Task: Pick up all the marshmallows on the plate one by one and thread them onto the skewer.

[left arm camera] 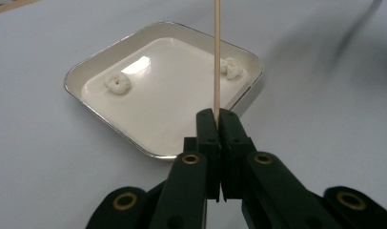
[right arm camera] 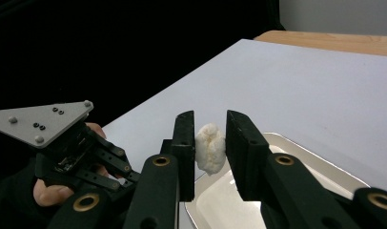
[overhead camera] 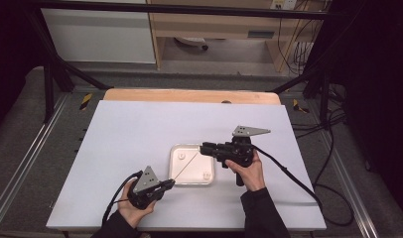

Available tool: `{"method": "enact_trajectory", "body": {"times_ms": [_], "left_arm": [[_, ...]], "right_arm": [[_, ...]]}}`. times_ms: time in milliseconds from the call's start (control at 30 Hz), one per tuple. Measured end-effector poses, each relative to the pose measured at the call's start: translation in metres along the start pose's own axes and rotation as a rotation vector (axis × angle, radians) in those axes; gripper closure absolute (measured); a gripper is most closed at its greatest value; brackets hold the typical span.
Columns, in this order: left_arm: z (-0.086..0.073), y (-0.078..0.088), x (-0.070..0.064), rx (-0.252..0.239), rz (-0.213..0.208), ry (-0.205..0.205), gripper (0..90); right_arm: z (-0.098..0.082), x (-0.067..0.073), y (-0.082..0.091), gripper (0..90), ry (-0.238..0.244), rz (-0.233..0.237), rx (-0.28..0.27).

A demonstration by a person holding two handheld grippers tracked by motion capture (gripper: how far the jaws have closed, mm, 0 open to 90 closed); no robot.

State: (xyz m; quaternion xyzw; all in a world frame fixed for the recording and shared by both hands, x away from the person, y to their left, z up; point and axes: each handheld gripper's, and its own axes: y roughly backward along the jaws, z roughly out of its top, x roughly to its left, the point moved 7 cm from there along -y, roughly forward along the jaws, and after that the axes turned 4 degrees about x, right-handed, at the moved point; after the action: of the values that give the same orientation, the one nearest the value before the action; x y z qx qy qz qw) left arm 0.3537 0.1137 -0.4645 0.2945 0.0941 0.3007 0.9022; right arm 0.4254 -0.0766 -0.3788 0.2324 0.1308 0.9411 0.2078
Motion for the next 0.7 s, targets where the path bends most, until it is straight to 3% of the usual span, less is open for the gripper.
{"method": "enact_trajectory", "body": {"times_ms": [700], "left_arm": [[-0.0004, -0.0007, -0.0027, 0.002, -0.003, -0.02, 88.6]], "right_arm": [[-0.0048, 0.0023, -0.0092, 74.6, -0.036, 0.055, 0.008]]}}
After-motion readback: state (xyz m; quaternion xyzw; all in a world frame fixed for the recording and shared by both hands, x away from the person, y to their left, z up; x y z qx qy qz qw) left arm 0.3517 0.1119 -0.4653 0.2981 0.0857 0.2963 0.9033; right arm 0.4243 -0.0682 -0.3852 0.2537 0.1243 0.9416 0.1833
